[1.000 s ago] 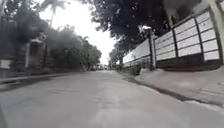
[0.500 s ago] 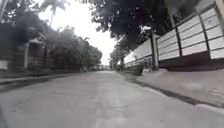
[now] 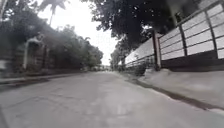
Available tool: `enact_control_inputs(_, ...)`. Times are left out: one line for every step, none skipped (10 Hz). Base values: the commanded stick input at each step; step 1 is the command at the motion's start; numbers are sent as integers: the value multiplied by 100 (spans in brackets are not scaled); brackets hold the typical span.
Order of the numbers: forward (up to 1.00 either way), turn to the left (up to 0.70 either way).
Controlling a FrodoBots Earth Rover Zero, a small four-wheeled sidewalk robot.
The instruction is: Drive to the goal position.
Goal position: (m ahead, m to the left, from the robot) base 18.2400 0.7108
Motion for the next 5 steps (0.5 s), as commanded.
enact_control_inputs(50, 0)
enact_control_inputs(50, 0)
enact_control_inputs(50, 0)
enact_control_inputs(50, 0)
enact_control_inputs(50, 0)
